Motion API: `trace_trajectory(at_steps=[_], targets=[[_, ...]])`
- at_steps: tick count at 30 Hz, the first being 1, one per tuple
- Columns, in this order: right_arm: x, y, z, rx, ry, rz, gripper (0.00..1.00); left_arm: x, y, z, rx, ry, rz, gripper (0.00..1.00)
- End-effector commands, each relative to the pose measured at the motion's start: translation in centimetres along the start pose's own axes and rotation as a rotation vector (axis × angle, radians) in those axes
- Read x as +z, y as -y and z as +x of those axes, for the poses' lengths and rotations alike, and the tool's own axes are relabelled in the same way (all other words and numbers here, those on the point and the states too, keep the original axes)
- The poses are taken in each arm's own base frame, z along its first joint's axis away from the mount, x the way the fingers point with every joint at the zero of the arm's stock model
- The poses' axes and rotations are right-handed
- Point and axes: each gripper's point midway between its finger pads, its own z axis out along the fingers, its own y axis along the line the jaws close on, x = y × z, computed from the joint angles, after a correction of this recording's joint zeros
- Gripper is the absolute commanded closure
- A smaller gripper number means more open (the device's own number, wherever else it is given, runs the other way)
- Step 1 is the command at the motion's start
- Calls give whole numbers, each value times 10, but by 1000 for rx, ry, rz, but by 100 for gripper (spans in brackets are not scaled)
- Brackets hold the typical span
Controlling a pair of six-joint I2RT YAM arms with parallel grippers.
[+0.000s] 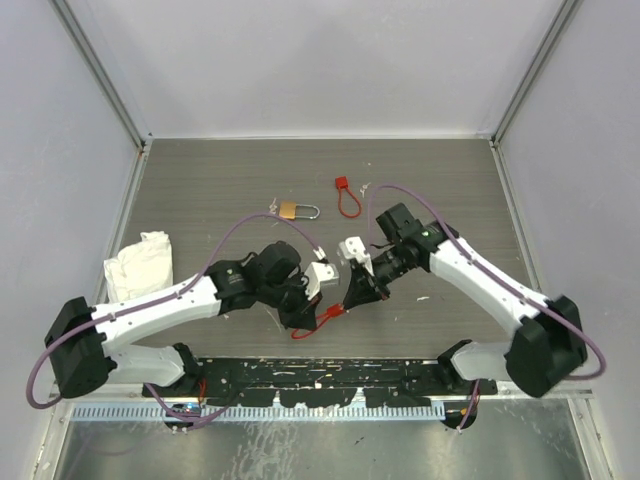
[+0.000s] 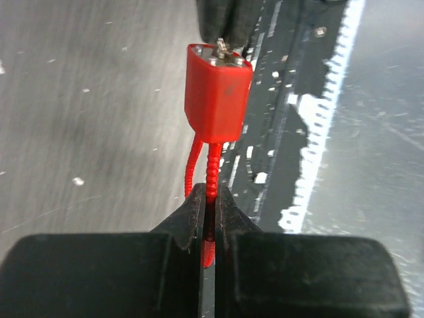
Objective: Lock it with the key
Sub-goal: Lock the lock.
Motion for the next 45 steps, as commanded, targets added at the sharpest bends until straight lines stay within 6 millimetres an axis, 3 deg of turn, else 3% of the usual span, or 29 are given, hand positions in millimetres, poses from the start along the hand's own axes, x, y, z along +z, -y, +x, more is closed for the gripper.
trace_trajectory(at_steps=[1,4,7,11,15,17,21,25,28,31,34,37,41,45], targets=[[1,-12,0,346,69,-102,99,-23,-37,-8,162,50,-359,100],[1,-8,5,368,61,-94,99,-24,-46,3,212,-4,-452,100],[0,-7,14,286,13,-51,99,-17,-41,10,186,-10,-404,100],[-3,-8,20,57,-43,37,99,-12,-24,5,39,97,-164,100],[-6,-11,14,-179,-46,91,99,-17,24,-19,-143,219,235,100],[-7,-11,10,-226,-50,105,99,-17,30,-24,-205,224,310,100],[-8,-4,10,-154,-67,125,99,-13,11,-14,-201,170,178,100],[-3,-1,8,53,-17,78,99,-22,-26,-4,32,145,-219,100],[-3,-3,0,165,52,22,99,-30,-30,-6,301,161,-394,100],[-3,-10,-5,176,79,-28,99,-36,-28,-8,358,180,-428,100],[-4,-9,-5,116,67,-10,99,-28,-16,-2,327,171,-328,100],[-5,-12,-3,3,46,32,99,-25,3,-3,165,208,-87,100],[-7,-13,1,-154,-7,103,99,-39,31,-24,-62,288,226,100],[-12,-9,2,-218,-49,146,99,-48,34,-45,-203,306,373,100]])
